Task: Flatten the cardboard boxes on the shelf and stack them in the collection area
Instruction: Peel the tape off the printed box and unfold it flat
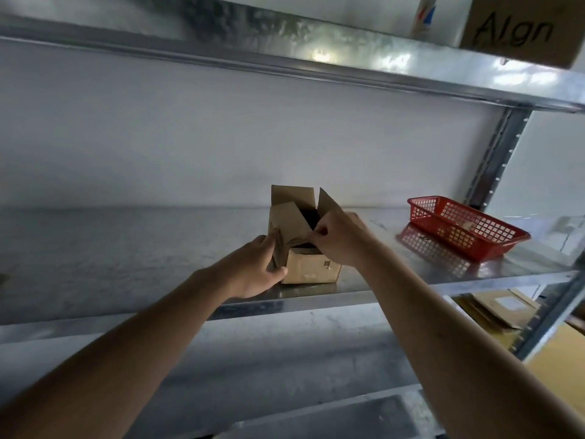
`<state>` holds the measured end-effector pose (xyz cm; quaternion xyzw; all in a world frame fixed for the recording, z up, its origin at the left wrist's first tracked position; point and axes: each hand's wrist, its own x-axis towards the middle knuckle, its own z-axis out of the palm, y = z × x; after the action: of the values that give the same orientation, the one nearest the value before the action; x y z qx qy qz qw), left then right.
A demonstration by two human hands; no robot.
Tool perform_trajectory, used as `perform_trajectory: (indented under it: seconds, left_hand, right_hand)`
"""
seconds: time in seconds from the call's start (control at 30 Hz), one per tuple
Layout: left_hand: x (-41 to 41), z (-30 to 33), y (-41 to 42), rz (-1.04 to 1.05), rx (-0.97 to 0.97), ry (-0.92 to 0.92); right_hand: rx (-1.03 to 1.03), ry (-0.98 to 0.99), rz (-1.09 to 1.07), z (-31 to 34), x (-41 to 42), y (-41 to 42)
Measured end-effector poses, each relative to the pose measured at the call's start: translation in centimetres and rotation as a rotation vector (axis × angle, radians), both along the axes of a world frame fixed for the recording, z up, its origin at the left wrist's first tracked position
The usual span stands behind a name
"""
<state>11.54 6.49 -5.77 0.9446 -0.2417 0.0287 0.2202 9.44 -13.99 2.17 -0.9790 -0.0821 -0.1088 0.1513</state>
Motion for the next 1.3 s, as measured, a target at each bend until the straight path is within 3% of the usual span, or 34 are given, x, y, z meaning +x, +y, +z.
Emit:
perform_trajectory:
  seconds: [0.13, 0.3, 0.53, 0.77, 0.9, 1.03, 1.1, 1.2, 1.3]
  left_hand:
    - [0.5, -0.8, -0.3, -0.033, 0.017, -0.003]
    - [1.2, -0.7, -1.0, -0.023, 0.048, 0.006]
    - [1.5, 0.0, -3.1, -0.005, 0.036, 0.022]
    - [2.2, 0.4, -3.9, 0.154, 0.175, 0.005]
    - [2.6, 0.4, -3.5, 0.157, 0.018, 0.069]
    - [2.3, 1.1, -3.6, 0.07, -0.424, 0.078]
    - [2.0, 1.5, -3.9, 0.085, -0.554, -0.022]
    - [2.1, 2.5, -3.9, 0.151, -0.543, -0.292]
    - [2.6, 4.2, -3.8, 0.161, -0.452, -0.435]
  right_hand:
    - [0.092, 0.169, -0.018, -2.2, 0.6, -0.3]
    - [0.215, 0.023, 0.075, -2.7, 0.7, -0.1]
    - [-0.007, 0.112, 0.057, -3.4, 2.0, 0.9]
    - [0.047, 0.137, 0.172, -2.4, 2.8, -0.3]
    - [0.505, 0.102, 0.288, -0.7, 3.5, -1.4]
    - [1.273, 0.297, 0.458, -0.1, 4.4, -2.6]
    - [1.587, 0.365, 0.51, -0.7, 5.0, -3.2]
    - [1.952, 0.462, 0.514, -2.4, 5.5, -3.1]
    - [2.135, 0.56, 0.413, -4.5, 5.8, -2.5]
